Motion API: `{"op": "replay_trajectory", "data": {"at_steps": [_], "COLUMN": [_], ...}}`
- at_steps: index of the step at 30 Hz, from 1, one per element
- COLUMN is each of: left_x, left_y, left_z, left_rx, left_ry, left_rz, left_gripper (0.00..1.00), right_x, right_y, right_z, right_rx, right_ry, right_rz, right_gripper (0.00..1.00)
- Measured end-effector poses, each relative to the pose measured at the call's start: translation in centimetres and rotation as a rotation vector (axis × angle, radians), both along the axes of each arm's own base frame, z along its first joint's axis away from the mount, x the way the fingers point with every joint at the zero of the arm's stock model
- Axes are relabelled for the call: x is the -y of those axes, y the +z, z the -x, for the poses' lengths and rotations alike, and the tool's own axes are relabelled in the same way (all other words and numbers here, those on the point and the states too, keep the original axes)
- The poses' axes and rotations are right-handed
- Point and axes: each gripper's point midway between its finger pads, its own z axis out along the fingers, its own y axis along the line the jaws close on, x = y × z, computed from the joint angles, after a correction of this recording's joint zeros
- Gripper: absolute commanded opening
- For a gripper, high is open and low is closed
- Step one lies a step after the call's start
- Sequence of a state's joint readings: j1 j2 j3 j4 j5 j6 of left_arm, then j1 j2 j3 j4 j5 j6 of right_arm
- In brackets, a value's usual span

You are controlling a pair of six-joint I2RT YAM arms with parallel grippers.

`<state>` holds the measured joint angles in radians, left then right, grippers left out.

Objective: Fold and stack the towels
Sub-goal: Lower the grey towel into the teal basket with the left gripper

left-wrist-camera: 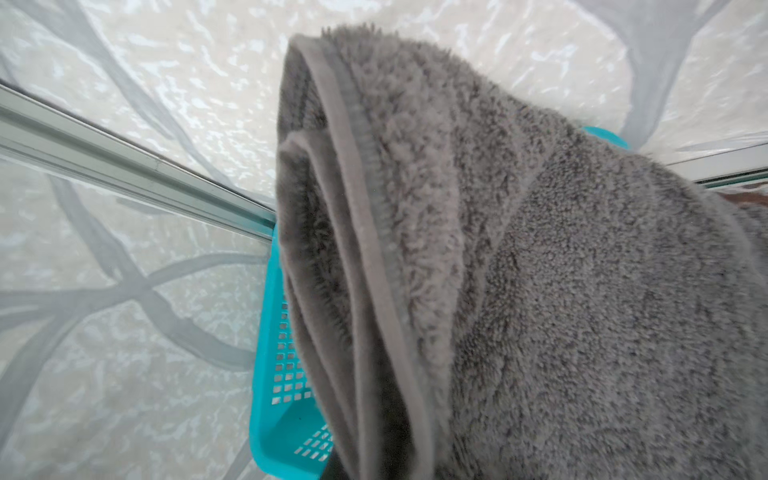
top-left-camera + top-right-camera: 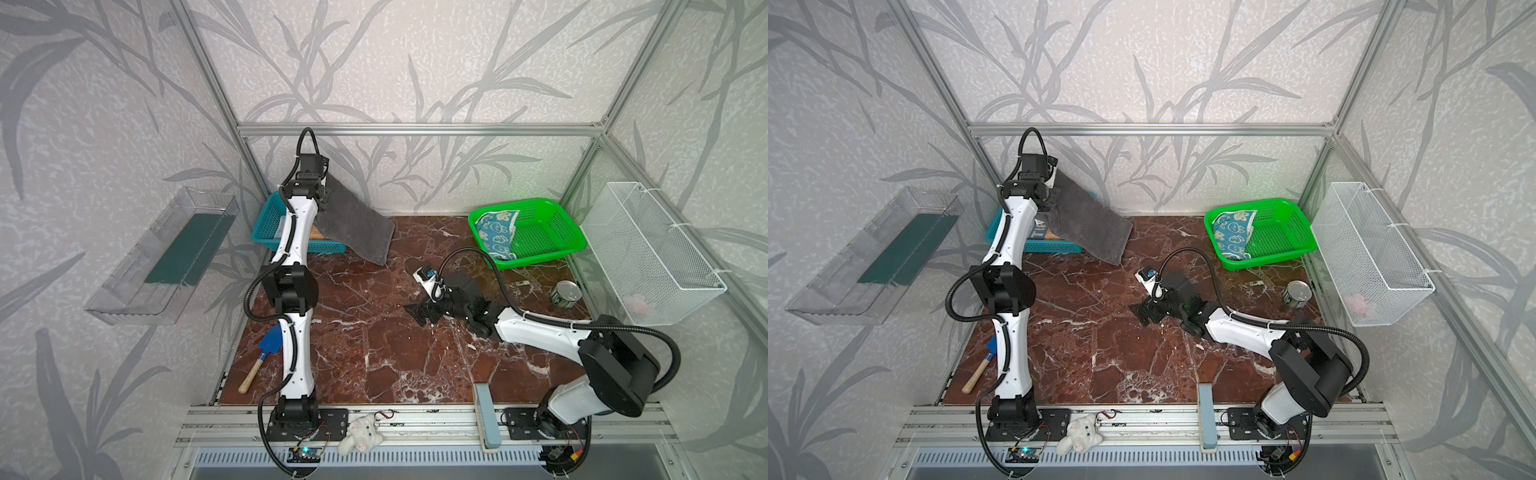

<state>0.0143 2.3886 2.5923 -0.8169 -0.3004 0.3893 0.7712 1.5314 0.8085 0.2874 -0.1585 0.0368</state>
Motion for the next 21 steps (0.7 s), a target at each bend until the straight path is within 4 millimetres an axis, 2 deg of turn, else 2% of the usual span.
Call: {"op": "replay_trajectory", "data": {"at_steps": [7, 13, 21], "left_x": [-1.9, -4.4, -7.3], "left_y": [-2.5, -4.5, -5.1], "left_z": [-1.0, -1.7, -2.0], "left_rx": [-0.039, -0.064, -0.064], "left_ry": [0.026, 0.067, 0.115], "left_rz": [-0.117, -0.194, -0.292], "left_gripper": [0.0, 0.0, 0.0], "right_x": [-0.4, -0.6, -0.8], "right_y": [0.4, 0.4, 0.0], "right_z": [-0.4, -0.6, -0.8], "right_rx": [0.006, 0.005, -0.014], "right_ry": [0.0, -0.001, -0.007], "right_rz": [-0.006, -0.006, -0.005], "right_gripper": [0.99, 0.99, 0.99]}}
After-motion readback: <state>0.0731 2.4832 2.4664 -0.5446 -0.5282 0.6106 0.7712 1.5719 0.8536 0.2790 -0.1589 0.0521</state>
